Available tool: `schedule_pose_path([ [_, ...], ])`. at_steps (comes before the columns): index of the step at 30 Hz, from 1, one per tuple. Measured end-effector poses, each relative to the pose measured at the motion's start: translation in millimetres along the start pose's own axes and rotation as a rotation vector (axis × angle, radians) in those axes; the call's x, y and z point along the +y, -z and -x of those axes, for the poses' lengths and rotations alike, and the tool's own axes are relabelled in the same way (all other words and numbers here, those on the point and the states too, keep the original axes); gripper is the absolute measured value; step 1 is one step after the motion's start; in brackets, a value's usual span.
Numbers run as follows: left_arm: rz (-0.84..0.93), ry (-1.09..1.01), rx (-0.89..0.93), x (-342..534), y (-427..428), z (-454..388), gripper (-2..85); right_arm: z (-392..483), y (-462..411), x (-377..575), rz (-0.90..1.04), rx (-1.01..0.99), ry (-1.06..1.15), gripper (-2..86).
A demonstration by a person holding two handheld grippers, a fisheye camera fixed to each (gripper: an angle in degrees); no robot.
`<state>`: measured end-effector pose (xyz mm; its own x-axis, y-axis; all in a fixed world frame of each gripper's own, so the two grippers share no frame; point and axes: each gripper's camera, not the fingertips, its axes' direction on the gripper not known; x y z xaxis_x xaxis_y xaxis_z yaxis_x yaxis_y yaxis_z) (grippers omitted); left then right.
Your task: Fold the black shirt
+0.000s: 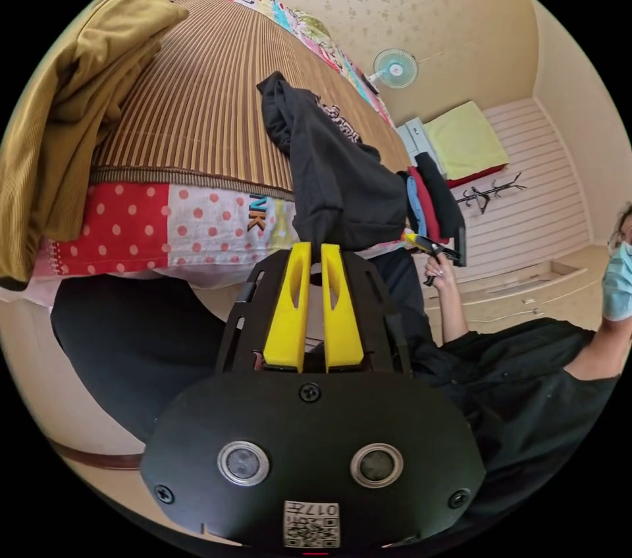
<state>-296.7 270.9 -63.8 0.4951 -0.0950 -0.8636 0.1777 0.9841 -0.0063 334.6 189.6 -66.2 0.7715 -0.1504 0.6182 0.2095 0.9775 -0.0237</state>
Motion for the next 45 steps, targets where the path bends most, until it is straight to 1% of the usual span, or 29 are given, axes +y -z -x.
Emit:
schedule_pose_path([
  [2, 0.001, -0.022, 0.009, 3, 7, -1, 3.6, -2, 0, 0, 0.001, -0.001, 0.013, 10.5],
  [5, -0.016, -0.047, 0.055, 9, 19, -2, 3.5, -6, 3, 0, -0.002, 0.073, 0.027, 9.7],
  [6, -0.021, -0.053, 0.066, 11, 25, -1, 3.5, -10, 8, 1, -0.007, 0.068, 0.026, 9.0],
  [8, -0.032, -0.058, 0.099, 15, 35, 2, 3.4, -20, 17, 5, -0.014, 0.025, 0.012, 8.3],
  [10, -0.06, -0.079, 0.158, 19, 46, 3, 3.4, -30, 29, 11, -0.029, -0.065, 0.026, 6.8],
  [12, -0.096, -0.117, 0.227, 25, 62, -1, 3.4, -48, 49, 20, -0.068, -0.22, 0.007, 3.6],
  [14, -0.123, -0.127, 0.259, 29, 74, -4, 3.4, -63, 67, 29, -0.111, -0.333, -0.024, 2.5],
  [16, -0.15, -0.141, 0.295, 34, 88, -7, 3.3, -74, 90, 41, -0.188, -0.459, -0.027, 1.9],
  [18, -0.183, -0.178, 0.348, 40, 107, -14, 3.0, -82, 123, 55, -0.314, -0.655, 0.009, 1.5],
  [19, -0.192, -0.198, 0.354, 41, 112, -17, 2.9, -84, 131, 58, -0.346, -0.707, 0.019, 1.4],
  [21, -0.234, -0.305, 0.383, 48, 133, -33, 2.7, -91, 159, 69, -0.469, -0.907, 0.07, 1.2],
  [22, -0.248, -0.332, 0.403, 50, 138, -37, 2.6, -93, 164, 71, -0.498, -0.95, 0.08, 1.2],
  [24, -0.315, -0.444, 0.508, 61, 160, -48, 2.4, -104, 176, 80, -0.617, -1.143, 0.109, 1.2],
  [25, -0.335, -0.468, 0.537, 64, 165, -50, 2.4, -107, 177, 82, -0.645, -1.198, 0.116, 1.2],
  [27, -0.389, -0.553, 0.651, 78, 181, -51, 2.1, -116, 180, 92, -0.747, -1.375, 0.167, 1.1],
  [29, -0.401, -0.636, 0.678, 92, 190, -52, 1.8, -118, 184, 101, -0.785, -1.38, 0.228, 1.1],
  [30, -0.395, -0.689, 0.674, 103, 194, -54, 1.5, -118, 187, 110, -0.813, -1.33, 0.268, 1.1],
  [32, -0.386, -0.715, 0.664, 116, 197, -52, 1.3, -121, 186, 122, -0.852, -1.304, 0.306, 1.1],
  [35, -0.393, -0.659, 0.675, 129, 198, -32, 1.2, -129, 181, 135, -0.883, -1.348, 0.373, 1.1],
  [38, -0.447, -0.547, 0.701, 132, 200, -4, 1.1, -131, 176, 137, -0.902, -1.306, 0.35, 1.0],
  [40, -0.485, -0.473, 0.681, 127, 201, 12, 1.0, -127, 175, 130, -0.906, -1.228, 0.308, 1.0],
  [42, -0.504, -0.363, 0.605, 108, 194, 33, 1.1, -117, 175, 113, -0.926, -1.04, 0.218, 0.9],
  [43, -0.508, -0.326, 0.59, 101, 191, 39, 1.1, -114, 174, 107, -0.928, -0.985, 0.2, 0.8],
  [45, -0.547, -0.232, 0.582, 72, 178, 58, 1.1, -92, 172, 72, -0.894, -0.773, 0.193, 0.8],
])
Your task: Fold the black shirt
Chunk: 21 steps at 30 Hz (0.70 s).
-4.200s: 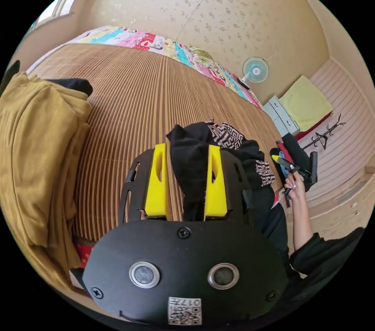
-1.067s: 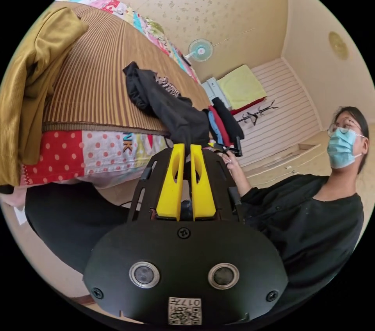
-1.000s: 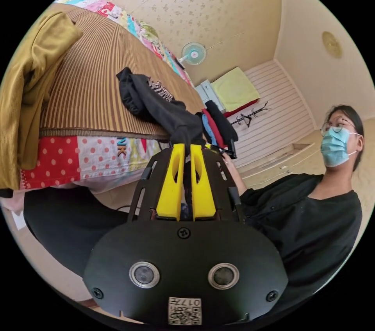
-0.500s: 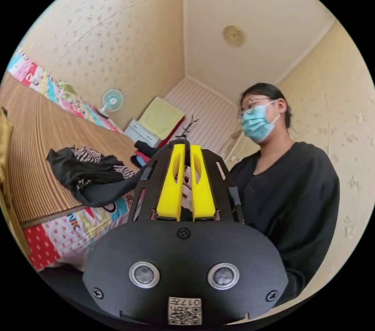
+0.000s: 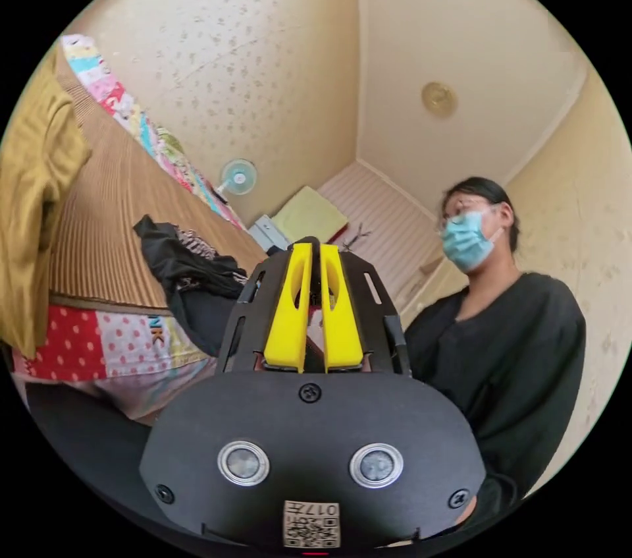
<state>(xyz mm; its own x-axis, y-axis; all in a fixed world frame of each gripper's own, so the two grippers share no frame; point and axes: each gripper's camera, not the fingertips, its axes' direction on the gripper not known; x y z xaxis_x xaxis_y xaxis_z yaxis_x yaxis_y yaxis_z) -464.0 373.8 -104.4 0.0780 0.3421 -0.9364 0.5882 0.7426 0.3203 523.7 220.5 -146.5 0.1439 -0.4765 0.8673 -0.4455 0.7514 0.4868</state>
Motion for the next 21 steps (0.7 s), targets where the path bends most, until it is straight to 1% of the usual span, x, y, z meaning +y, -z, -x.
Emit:
schedule_pose_path([
  [1, -0.017, 0.014, -0.004, -5, -4, 7, 1.1, 0, -11, -4, 0.016, 0.05, 0.021, 0.8],
  [3, -0.086, 0.053, -0.031, -25, -19, 35, 1.1, -4, -57, -22, 0.066, 0.222, 0.09, 0.8],
  [5, -0.109, 0.024, -0.054, -42, -33, 50, 1.0, -12, -93, -34, 0.087, 0.308, 0.136, 0.8],
  [9, -0.164, 0.071, -0.125, -72, -64, 90, 0.8, -46, -169, -48, 0.146, 0.536, 0.191, 1.0],
  [11, -0.179, 0.09, -0.171, -79, -77, 105, 0.8, -66, -194, -49, 0.158, 0.573, 0.171, 1.1],
  [14, -0.175, 0.103, -0.267, -89, -101, 127, 0.9, -103, -221, -48, 0.132, 0.519, 0.099, 1.3],
  [16, -0.194, 0.129, -0.279, -91, -114, 142, 1.1, -123, -236, -45, 0.121, 0.509, 0.062, 1.6],
  [19, -0.219, 0.174, -0.366, -92, -133, 166, 2.1, -156, -265, -40, 0.145, 0.606, 0.018, 2.6],
  [21, -0.236, 0.214, -0.417, -92, -144, 186, 4.1, -187, -286, -37, 0.188, 0.657, -0.056, 5.3],
])
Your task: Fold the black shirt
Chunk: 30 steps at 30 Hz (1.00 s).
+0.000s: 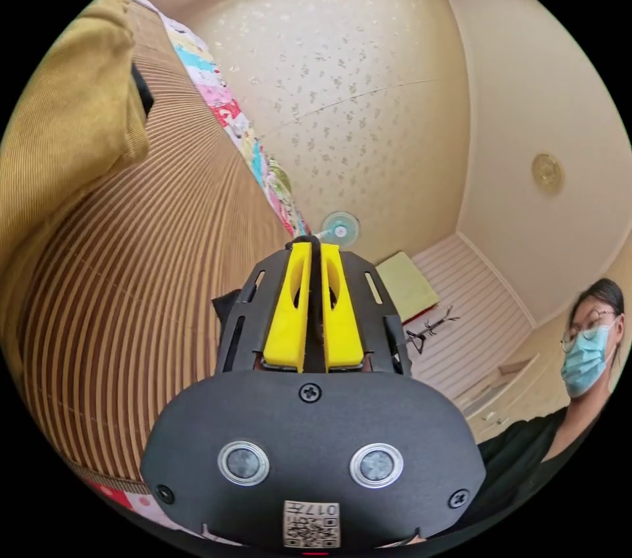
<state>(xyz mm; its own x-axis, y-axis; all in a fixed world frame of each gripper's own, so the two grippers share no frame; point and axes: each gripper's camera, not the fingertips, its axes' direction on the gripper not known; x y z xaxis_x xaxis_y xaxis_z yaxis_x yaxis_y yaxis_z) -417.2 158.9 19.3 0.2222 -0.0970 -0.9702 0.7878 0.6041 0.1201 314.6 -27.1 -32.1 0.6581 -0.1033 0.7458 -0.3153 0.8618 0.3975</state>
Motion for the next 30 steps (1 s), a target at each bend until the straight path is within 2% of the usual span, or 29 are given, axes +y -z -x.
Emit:
schedule_pose_path([
  [1, -0.012, 0.005, -0.002, 0, -2, 2, 5.1, -3, -8, -1, 0.011, -0.003, -0.007, 6.8],
  [3, -0.049, 0.014, -0.018, 3, -8, 4, 8.7, -11, -30, -5, 0.041, -0.005, -0.032, 15.6],
  [5, -0.048, -0.007, -0.049, 6, -13, -3, 10.7, -13, -36, -5, 0.039, -0.015, -0.037, 16.3],
  [8, 0.039, -0.067, -0.06, 13, -34, -23, 11.1, 2, -45, -1, 0.069, -0.101, 0.045, 13.9],
  [11, 0.236, -0.157, -0.095, 23, -76, -53, 9.6, 37, -68, 9, 0.227, -0.178, 0.223, 8.6],
  [13, 0.373, -0.275, -0.168, 32, -110, -80, 9.3, 64, -86, 19, 0.319, -0.165, 0.338, 8.7],
  [15, 0.552, -0.538, -0.262, 57, -164, -127, 7.8, 100, -116, 33, 0.467, -0.134, 0.477, 9.6],
  [18, 0.674, -0.803, -0.447, 95, -227, -167, 6.0, 132, -154, 48, 0.572, -0.016, 0.591, 10.9],
  [20, 0.741, -0.885, -0.519, 110, -261, -177, 6.2, 145, -177, 55, 0.629, 0.052, 0.655, 12.0],
  [22, 0.833, -0.892, -0.569, 120, -292, -177, 4.3, 152, -200, 61, 0.733, 0.061, 0.67, 11.8],
  [24, 1.028, -0.798, -0.56, 130, -333, -165, 0.9, 153, -227, 67, 0.882, -0.013, 0.645, 9.4],
  [30, 1.079, -0.714, -0.608, 134, -379, -156, -0.3, 150, -268, 66, 0.92, -0.034, 0.6, 9.4],
])
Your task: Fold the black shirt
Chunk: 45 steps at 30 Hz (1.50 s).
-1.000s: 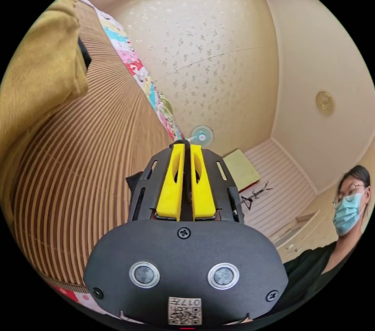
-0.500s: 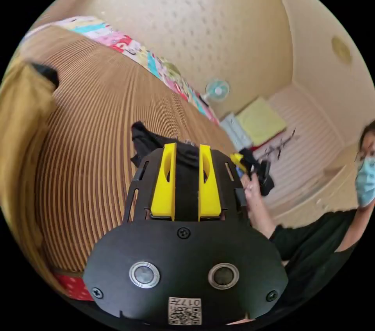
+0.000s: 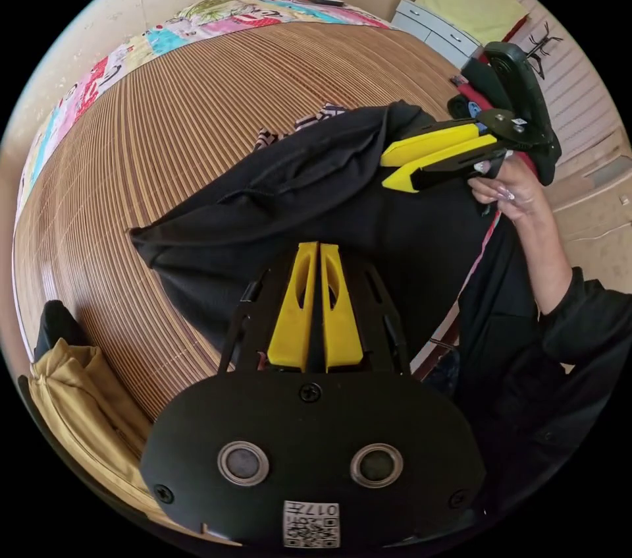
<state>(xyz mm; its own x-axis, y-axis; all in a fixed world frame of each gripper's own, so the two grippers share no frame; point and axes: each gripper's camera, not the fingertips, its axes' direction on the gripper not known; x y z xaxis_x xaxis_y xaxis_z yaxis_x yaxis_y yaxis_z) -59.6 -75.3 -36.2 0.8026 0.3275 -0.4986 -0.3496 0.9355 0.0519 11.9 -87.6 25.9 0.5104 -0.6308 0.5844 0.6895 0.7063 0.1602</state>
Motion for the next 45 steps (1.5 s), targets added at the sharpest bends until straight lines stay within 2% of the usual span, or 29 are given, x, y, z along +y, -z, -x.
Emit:
schedule_pose_path([
  [7, 0.034, 0.074, 0.055, -29, 0, 23, 0.4, -43, 8, -20, -0.145, -0.024, -0.093, 10.9],
  [9, 0.004, 0.118, 0.098, -25, 1, 34, 1.6, -67, 4, -21, -0.163, -0.012, -0.203, 12.1],
  [13, -0.09, 0.206, 0.072, 1, 10, 44, 4.3, -84, -14, -15, -0.154, -0.007, -0.236, 11.7],
  [16, -0.242, 0.291, -0.004, 48, 34, 47, 5.5, -87, -16, -4, -0.207, 0.004, -0.224, 10.0],
  [18, -0.355, 0.333, 0.05, 93, 51, 53, 6.6, -95, -14, 4, -0.231, -0.041, -0.246, 9.3],
  [21, -0.409, 0.383, 0.165, 146, 61, 63, 8.1, -100, -7, 16, -0.284, -0.072, -0.287, 9.0],
  [26, -0.55, 0.526, 0.092, 255, 79, 59, 12.2, -71, 34, 60, -0.396, -0.11, -0.273, 11.3],
  [30, -0.507, 0.626, 0.134, 327, 68, 55, 15.1, -30, 65, 145, -0.464, 0.129, -0.299, 12.2],
  [32, -0.528, 0.65, 0.096, 350, 61, 50, 15.4, -15, 67, 185, -0.546, 0.178, -0.229, 12.3],
  [34, -0.559, 0.661, 0.12, 367, 53, 47, 14.4, -12, 64, 219, -0.597, 0.149, -0.211, 12.1],
  [36, -0.568, 0.663, 0.187, 377, 45, 48, 13.6, -19, 60, 247, -0.584, 0.016, -0.23, 12.0],
  [39, -0.553, 0.733, 0.275, 388, 30, 60, 12.0, -17, 55, 266, -0.573, -0.01, -0.257, 11.9],
  [41, -0.619, 0.799, 0.312, 407, 25, 66, 10.6, -14, 54, 272, -0.578, -0.005, -0.256, 11.8],
  [43, -0.681, 0.844, 0.37, 427, 19, 71, 9.5, -12, 54, 277, -0.615, -0.055, -0.225, 11.6],
  [45, -0.663, 0.884, 0.412, 441, 12, 77, 7.9, -15, 53, 284, -0.676, -0.124, -0.22, 10.8],
])
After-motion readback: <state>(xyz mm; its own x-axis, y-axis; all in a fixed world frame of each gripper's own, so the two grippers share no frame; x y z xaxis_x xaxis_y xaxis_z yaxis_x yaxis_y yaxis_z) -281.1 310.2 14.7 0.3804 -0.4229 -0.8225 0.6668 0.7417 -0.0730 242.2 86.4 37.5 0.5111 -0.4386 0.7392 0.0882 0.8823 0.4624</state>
